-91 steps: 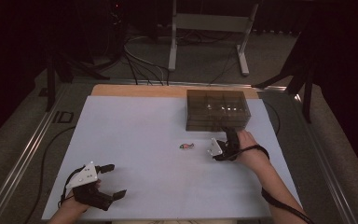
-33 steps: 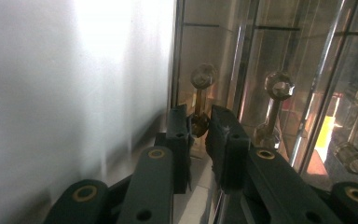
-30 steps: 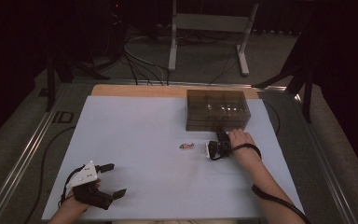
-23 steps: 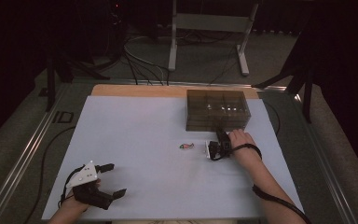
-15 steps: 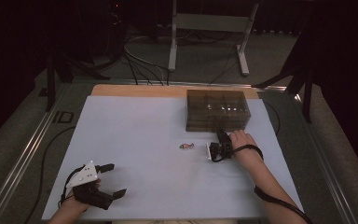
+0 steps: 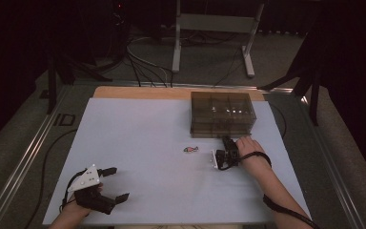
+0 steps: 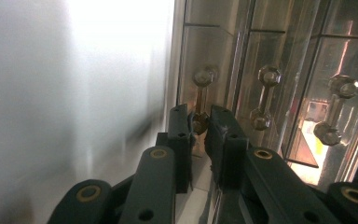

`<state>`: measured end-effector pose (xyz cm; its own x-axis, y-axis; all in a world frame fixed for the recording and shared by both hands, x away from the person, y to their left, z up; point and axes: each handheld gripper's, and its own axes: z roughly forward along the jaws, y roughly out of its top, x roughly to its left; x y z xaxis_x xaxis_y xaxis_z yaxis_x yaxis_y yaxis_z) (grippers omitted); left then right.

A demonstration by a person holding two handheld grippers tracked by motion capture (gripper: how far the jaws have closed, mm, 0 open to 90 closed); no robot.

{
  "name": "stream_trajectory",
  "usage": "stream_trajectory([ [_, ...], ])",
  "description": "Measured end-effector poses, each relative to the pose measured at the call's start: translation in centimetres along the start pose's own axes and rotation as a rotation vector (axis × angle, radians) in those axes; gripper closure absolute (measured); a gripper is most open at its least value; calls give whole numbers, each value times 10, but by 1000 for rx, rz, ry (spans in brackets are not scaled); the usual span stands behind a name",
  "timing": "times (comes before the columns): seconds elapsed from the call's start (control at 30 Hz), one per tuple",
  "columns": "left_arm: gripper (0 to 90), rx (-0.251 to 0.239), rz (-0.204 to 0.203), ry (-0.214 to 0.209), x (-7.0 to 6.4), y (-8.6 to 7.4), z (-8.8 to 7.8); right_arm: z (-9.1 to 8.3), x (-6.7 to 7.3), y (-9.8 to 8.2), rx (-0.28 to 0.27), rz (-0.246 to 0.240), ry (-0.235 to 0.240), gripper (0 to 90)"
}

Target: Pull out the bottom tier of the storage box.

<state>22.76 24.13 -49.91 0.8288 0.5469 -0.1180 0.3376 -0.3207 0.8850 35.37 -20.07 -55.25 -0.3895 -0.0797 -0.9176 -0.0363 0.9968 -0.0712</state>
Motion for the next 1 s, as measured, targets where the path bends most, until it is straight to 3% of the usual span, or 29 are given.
stream_trajectory([
  [0.67,0,4,1,-3,-1,0,1,-1,2,-3,-21,-14,15,783],
  [0.83,0,4,1,-3,-1,0,1,-3,-2,-3,-26,11,56,695],
  [1.0,0,6,2,-3,-1,0,1,-7,-11,-6,-63,103,126,524],
])
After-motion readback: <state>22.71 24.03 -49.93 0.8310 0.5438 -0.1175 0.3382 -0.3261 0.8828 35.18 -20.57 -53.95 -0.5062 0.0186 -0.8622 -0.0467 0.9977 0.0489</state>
